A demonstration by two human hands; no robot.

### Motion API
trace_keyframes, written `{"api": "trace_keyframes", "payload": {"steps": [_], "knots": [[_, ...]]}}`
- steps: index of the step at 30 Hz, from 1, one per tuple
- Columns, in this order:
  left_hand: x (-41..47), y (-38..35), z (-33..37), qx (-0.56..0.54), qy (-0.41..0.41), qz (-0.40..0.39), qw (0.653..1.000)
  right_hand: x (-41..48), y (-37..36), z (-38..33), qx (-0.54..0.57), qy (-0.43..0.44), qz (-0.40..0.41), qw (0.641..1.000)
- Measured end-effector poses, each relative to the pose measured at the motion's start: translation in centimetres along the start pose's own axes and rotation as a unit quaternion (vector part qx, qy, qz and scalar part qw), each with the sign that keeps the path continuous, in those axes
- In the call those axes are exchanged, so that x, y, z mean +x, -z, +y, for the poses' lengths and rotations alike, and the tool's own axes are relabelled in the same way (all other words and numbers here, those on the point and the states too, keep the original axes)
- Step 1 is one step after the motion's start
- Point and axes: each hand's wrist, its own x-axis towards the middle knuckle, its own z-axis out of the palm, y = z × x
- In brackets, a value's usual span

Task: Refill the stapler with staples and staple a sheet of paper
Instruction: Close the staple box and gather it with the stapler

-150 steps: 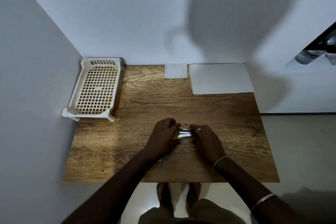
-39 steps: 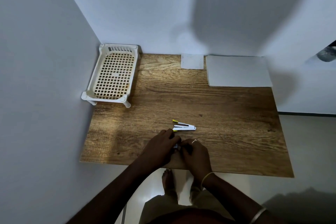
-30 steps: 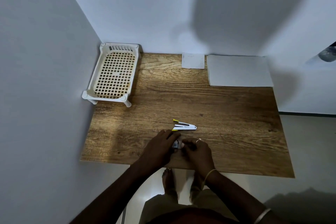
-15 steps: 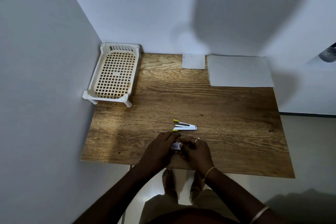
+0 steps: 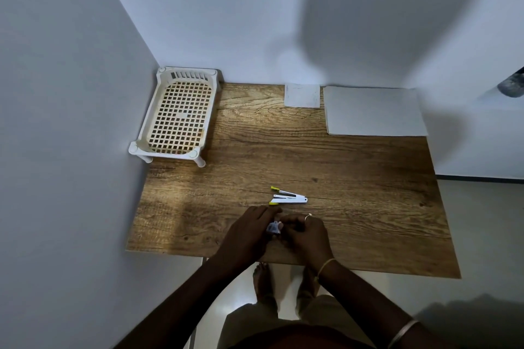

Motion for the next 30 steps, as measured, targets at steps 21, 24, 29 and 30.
{"api": "trace_keyframes", "payload": {"steps": [21,24,29,30], "knots": [[-0.1,0.0,-0.6,-0.018,0.02,0.001,1.0,-0.2,0.1,-0.7,-0.202,0.065,0.026,0.977],[-0.7,0.4,-1.1,-0.016,0.018,0.006,1.0,-0.7,0.5,-0.6,-0.211,0.063,0.02,0.975],[-2.2,1.4,-1.3,0.004,0.028,0.019,0.999,-1.5,0.5,-0.2,-0.211,0.059,0.002,0.976],[-2.3,1.5,-1.2,0.007,0.029,0.018,0.999,-1.7,0.4,-0.1,-0.209,0.058,0.001,0.976]]}}
